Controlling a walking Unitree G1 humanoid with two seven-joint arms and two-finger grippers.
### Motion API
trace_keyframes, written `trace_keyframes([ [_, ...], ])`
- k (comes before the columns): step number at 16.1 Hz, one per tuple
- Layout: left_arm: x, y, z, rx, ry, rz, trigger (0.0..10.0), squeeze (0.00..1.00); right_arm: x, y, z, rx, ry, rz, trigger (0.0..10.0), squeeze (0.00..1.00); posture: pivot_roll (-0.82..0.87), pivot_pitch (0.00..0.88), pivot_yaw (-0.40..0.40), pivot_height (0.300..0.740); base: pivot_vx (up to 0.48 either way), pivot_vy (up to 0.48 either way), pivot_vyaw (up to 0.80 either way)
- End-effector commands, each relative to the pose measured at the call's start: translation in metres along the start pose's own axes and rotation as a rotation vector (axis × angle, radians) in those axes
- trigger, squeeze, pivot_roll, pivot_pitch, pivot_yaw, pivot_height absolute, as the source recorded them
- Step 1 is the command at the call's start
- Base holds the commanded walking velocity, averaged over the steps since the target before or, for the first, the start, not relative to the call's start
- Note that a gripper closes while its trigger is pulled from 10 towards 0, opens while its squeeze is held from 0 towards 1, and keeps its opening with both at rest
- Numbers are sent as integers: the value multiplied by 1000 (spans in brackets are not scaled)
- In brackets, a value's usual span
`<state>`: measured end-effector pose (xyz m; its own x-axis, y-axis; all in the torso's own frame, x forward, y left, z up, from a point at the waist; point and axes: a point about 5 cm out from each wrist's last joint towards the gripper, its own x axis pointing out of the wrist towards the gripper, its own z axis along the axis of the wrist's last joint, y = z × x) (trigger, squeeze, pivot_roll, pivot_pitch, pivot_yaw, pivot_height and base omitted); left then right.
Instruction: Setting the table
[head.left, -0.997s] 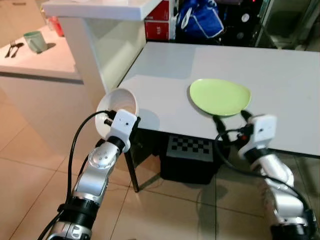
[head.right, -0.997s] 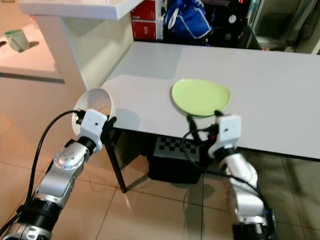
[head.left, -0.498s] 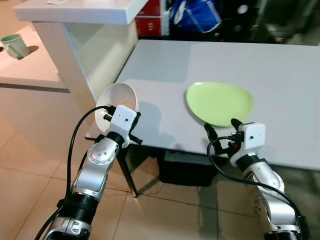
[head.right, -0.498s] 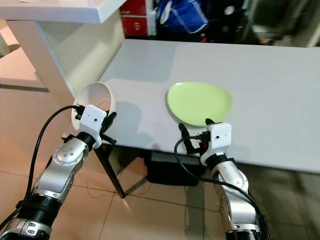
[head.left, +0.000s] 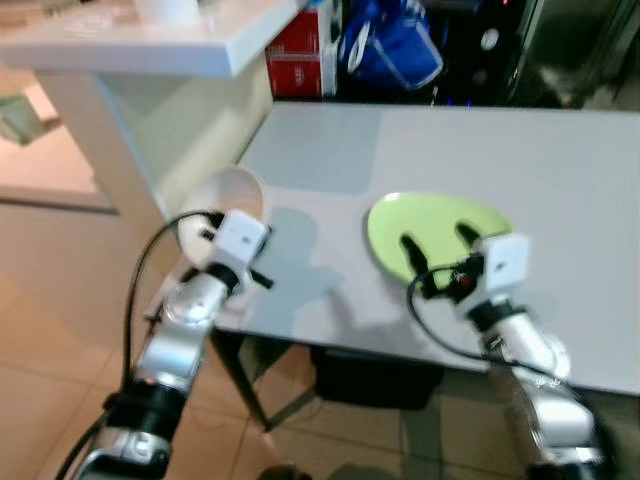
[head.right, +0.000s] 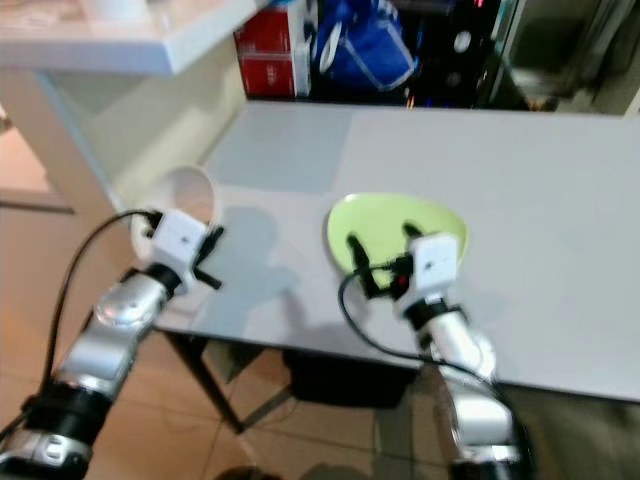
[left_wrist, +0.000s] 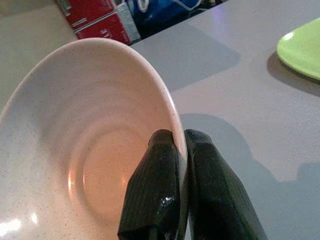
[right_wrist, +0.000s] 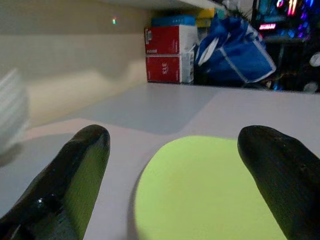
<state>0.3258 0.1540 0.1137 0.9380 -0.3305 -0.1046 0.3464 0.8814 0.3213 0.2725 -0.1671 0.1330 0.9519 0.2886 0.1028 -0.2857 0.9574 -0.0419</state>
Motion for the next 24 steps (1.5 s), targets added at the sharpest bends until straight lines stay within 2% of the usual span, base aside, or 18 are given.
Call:
trace_keyframes([
  [1, 6, -2, 14, 26, -54, -13, 10000, 0, 1, -6, 13, -7, -30, -14, 10000, 0, -45, 0, 100, 740, 0, 0, 0],
  [7, 14, 2, 5, 80, 4, -75, 10000, 0, 8, -19, 40, -43, -95, -44, 10000, 0, -49, 0, 103, 740, 0, 0, 0],
  [11, 24, 7, 2, 167, 46, -156, 10000, 0, 9, -12, 38, -29, -85, -37, 10000, 0, -47, 0, 109, 740, 0, 0, 0],
  [14, 36, 9, 9, 256, 69, -271, 10000, 0, 8, -6, 36, -9, -80, -31, 10000, 0, -54, 0, 122, 740, 0, 0, 0],
  [16, 40, 9, 12, 273, 80, -321, 10000, 0, 7, -4, 34, -4, -78, -31, 10000, 0, -56, 0, 127, 740, 0, 0, 0],
  [17, 40, 9, 12, 283, 85, -337, 10000, 0, 7, -4, 34, -2, -78, -31, 10000, 0, -56, 0, 129, 740, 0, 0, 0],
  [20, 39, 7, 2, 393, 196, -534, 10000, 0, 8, 2, 32, 12, -75, -26, 10000, 0, -56, 0, 136, 740, 0, 0, 0],
  [24, 36, 8, -7, 438, 257, -576, 10000, 0, 7, 4, 31, 18, -74, -27, 10000, 0, -62, 0, 145, 740, 0, 0, 0],
])
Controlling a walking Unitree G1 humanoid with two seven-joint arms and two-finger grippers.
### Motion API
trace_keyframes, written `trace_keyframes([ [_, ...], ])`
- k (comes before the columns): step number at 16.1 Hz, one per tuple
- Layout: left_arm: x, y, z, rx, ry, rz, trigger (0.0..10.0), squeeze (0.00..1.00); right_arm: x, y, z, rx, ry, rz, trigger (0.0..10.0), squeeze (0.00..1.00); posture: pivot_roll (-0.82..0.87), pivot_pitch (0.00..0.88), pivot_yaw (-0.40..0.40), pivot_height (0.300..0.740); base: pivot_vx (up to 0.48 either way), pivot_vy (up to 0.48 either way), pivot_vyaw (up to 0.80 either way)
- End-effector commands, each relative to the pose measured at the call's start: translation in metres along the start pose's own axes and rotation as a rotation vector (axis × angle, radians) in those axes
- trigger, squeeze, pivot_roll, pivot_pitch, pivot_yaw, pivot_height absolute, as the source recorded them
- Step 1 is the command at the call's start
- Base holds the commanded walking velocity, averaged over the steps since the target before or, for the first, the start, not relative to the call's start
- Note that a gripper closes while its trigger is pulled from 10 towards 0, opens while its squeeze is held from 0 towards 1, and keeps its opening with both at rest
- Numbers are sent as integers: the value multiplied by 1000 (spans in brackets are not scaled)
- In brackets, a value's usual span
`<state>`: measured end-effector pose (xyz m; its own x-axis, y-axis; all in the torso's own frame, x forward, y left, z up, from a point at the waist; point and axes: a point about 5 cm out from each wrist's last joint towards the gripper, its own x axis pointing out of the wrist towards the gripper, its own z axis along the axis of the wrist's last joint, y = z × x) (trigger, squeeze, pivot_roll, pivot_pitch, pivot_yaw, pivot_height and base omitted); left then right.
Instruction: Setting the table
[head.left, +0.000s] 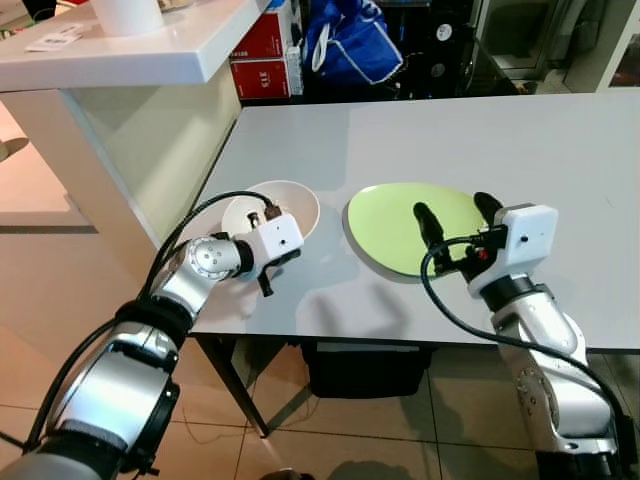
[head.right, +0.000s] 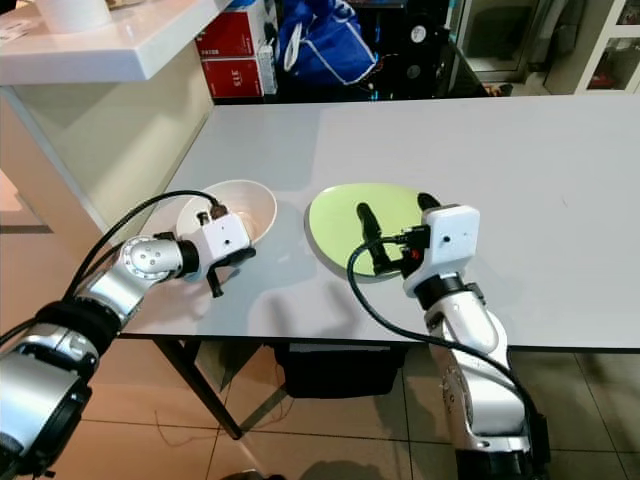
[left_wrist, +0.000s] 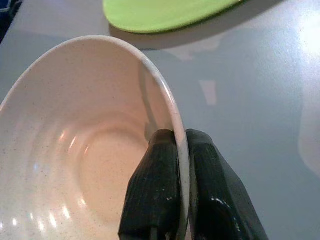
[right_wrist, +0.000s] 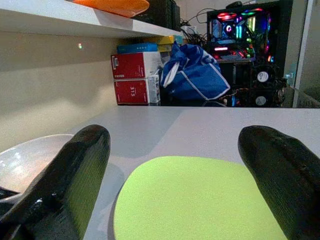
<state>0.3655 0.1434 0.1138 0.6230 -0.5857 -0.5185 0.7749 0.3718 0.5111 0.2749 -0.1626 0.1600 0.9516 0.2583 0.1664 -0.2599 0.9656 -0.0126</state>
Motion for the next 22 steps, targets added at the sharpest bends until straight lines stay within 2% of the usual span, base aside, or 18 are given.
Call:
trace_keyframes([
  [1, -2, -4, -12, 8, 64, -40, 10000, 0, 0, 3, 3, -4, -8, 3, 10000, 0, -65, 0, 146, 740, 0, 0, 0],
  [4, -1, -9, -16, 54, 98, -66, 10000, 0, -3, 4, 2, -1, 0, 2, 10000, 0, -70, 0, 146, 740, 0, 0, 0],
  [9, 2, -13, -18, 68, 108, -65, 10000, 0, -6, 6, 0, 1, 9, 2, 10000, 0, -74, 0, 147, 740, 0, 0, 0],
  [10, 2, -13, -18, 67, 106, -58, 7451, 0, -6, 6, 0, 2, 10, 2, 10000, 0, -74, 0, 146, 740, 0, 0, 0],
  [11, 2, -13, -18, 66, 100, -49, 7451, 0, -6, 6, 0, 2, 11, 2, 10000, 0, -74, 0, 146, 740, 0, 0, 0],
  [12, 3, -11, -16, 59, 87, -16, 0, 0, -6, 6, 0, 3, 13, 2, 10000, 0, -73, 0, 145, 740, 0, 0, 0],
  [22, 4, -6, -5, 88, 43, 1, 0, 0, -7, 8, -2, 4, 30, 12, 10000, 0, -75, 0, 138, 740, 0, 0, 0],
])
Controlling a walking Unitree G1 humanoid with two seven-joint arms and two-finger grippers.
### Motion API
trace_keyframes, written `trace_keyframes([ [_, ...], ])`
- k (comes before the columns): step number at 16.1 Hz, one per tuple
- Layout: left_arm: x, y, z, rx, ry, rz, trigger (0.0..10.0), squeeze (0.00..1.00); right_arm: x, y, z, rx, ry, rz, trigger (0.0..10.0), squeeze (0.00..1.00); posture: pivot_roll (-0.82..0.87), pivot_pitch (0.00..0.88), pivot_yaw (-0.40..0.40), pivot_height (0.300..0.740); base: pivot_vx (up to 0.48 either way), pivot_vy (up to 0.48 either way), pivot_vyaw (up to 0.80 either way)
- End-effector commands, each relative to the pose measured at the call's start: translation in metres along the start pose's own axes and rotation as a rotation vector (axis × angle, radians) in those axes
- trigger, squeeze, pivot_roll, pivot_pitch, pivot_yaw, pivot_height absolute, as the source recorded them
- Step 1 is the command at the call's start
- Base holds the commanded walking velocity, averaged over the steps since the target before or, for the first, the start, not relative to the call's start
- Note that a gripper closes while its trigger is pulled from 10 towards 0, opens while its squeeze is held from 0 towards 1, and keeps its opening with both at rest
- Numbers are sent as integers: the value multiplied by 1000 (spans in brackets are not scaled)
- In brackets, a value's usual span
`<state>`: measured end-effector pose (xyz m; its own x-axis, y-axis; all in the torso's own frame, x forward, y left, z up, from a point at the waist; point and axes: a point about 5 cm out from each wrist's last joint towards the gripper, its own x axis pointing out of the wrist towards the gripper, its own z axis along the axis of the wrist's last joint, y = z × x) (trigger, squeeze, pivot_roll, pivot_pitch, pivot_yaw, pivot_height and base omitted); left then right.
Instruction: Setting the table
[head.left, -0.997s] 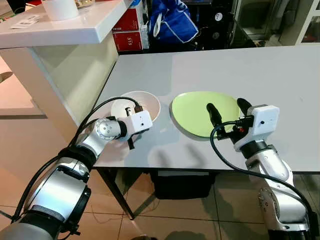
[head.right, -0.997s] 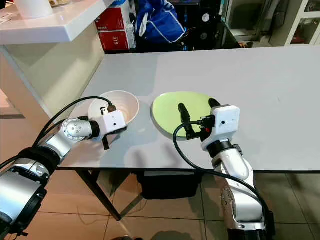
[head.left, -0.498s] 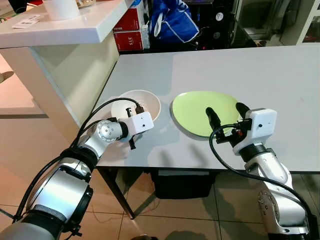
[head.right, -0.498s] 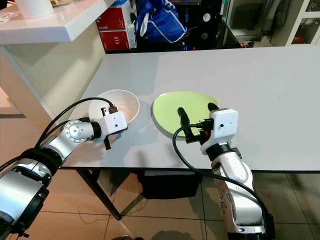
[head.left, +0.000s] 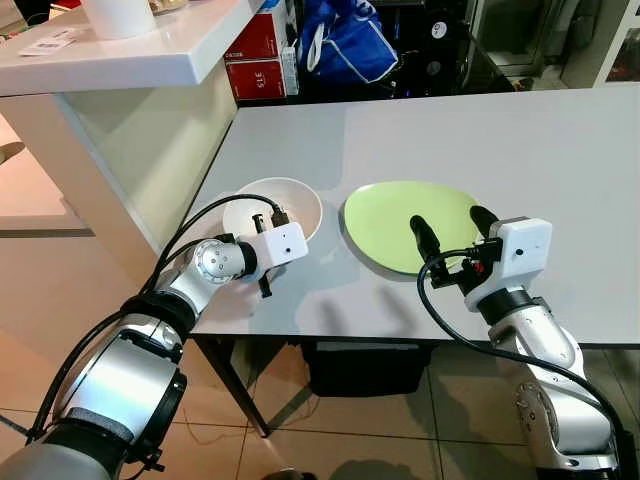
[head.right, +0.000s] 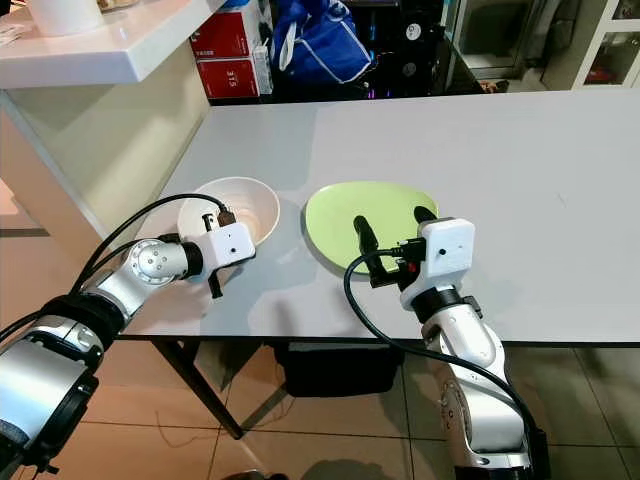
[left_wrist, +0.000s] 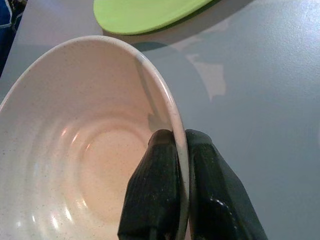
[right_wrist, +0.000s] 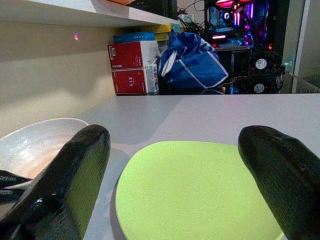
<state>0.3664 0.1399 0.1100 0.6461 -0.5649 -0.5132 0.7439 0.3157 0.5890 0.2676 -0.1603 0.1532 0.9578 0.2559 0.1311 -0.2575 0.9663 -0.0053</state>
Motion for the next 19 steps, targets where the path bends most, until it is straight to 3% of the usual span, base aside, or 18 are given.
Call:
trace_keyframes([
  [1, 0, -1, -2, 0, 17, -20, 0, 0, 0, 4, 3, -3, -5, 16, 10000, 0, -73, 0, 136, 740, 0, 0, 0],
  [3, -1, 5, 4, 38, -6, -10, 0, 0, 0, 5, 2, -3, -1, 17, 10000, 0, -74, 0, 139, 740, 0, 0, 0],
  [11, -5, 23, 21, 41, -85, 23, 0, 0, 0, 6, -2, -3, 12, 26, 10000, 0, -68, 0, 132, 740, 0, 0, 0],
  [19, -6, 23, 17, 37, -65, 13, 0, 0, 1, 6, -5, -3, 20, 35, 10000, 0, -62, 0, 125, 740, 0, 0, 0],
])
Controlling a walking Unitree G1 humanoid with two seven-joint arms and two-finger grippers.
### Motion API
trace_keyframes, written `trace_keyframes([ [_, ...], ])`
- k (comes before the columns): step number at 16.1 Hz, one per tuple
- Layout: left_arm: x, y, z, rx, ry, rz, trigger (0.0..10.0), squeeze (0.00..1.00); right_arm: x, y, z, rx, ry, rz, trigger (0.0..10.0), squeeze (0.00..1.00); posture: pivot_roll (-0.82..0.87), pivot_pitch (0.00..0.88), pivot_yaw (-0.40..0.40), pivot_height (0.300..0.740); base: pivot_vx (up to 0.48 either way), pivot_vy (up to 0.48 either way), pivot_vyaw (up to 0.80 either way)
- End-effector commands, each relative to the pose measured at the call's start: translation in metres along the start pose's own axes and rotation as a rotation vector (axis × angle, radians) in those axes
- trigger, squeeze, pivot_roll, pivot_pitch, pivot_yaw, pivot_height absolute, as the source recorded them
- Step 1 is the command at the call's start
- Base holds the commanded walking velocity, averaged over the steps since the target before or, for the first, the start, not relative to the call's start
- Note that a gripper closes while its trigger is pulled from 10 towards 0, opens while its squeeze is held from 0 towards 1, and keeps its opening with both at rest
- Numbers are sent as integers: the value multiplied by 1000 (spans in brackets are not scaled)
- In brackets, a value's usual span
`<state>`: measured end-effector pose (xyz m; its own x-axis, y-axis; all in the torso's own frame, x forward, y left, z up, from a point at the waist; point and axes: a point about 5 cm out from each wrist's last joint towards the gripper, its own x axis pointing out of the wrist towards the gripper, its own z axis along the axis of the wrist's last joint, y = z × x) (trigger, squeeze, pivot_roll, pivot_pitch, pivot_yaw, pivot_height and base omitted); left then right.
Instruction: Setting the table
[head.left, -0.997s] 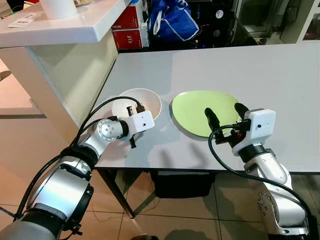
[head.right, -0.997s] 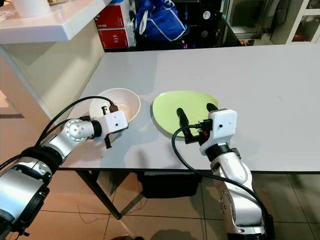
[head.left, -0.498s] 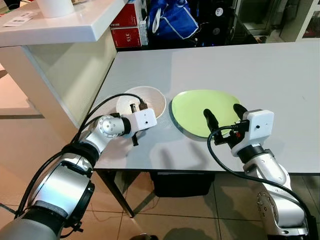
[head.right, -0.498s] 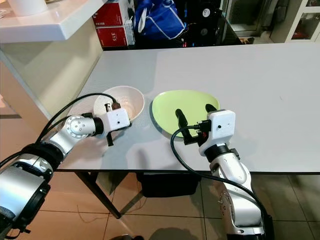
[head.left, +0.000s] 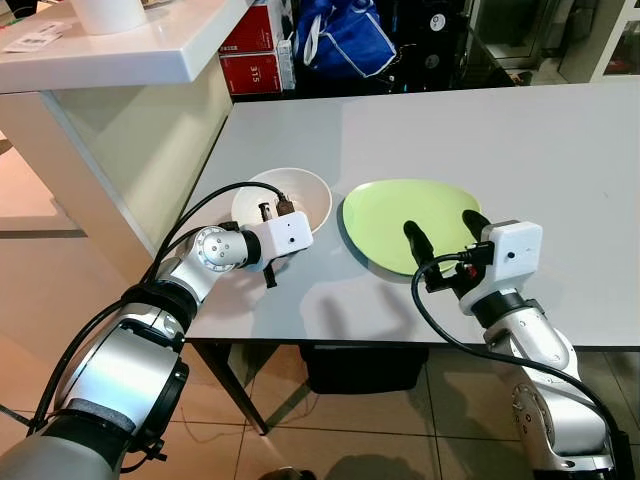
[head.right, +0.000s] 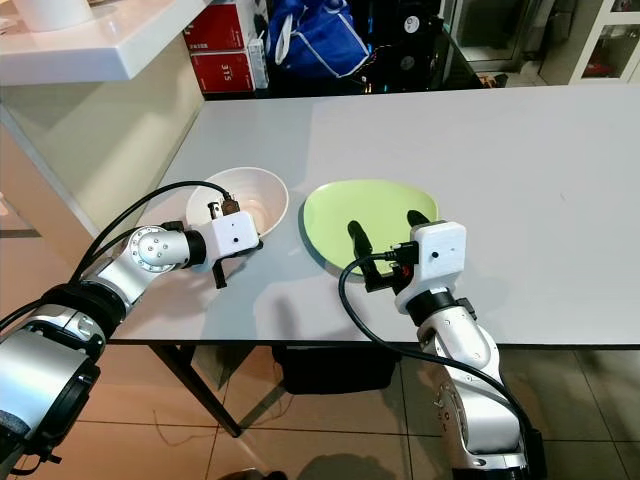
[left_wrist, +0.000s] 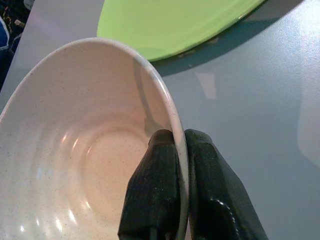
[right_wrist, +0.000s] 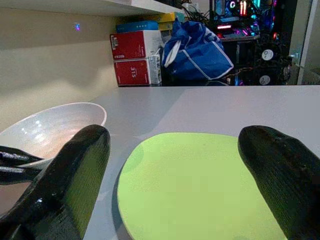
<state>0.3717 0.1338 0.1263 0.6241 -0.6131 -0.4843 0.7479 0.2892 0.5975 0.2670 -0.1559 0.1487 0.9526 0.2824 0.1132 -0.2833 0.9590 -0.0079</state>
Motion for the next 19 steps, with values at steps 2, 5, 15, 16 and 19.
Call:
trace_keyframes([
  [2, -5, 12, 2, 6, 10, 29, 0, 0, 1, 2, -1, -4, 4, 12, 10000, 0, -62, 0, 123, 740, 0, 0, 0],
  [5, -5, 13, 1, 6, 25, 52, 10000, 1000, 0, 2, -2, -4, 8, 16, 10000, 0, -63, 0, 122, 740, 0, 0, 0],
  [15, -4, 12, 1, -10, 29, 34, 10000, 0, 0, 2, -2, -4, 14, 19, 10000, 0, -63, 0, 118, 740, 0, 0, 0],
  [16, -4, 14, 3, -13, 14, 39, 10000, 0, 0, 2, -2, -4, 15, 19, 10000, 0, -63, 0, 118, 740, 0, 0, 0],
  [19, -6, 25, 18, -63, -85, 82, 10000, 0, 0, 1, -4, -6, 21, 19, 10000, 0, -58, 0, 113, 740, 0, 0, 0],
])
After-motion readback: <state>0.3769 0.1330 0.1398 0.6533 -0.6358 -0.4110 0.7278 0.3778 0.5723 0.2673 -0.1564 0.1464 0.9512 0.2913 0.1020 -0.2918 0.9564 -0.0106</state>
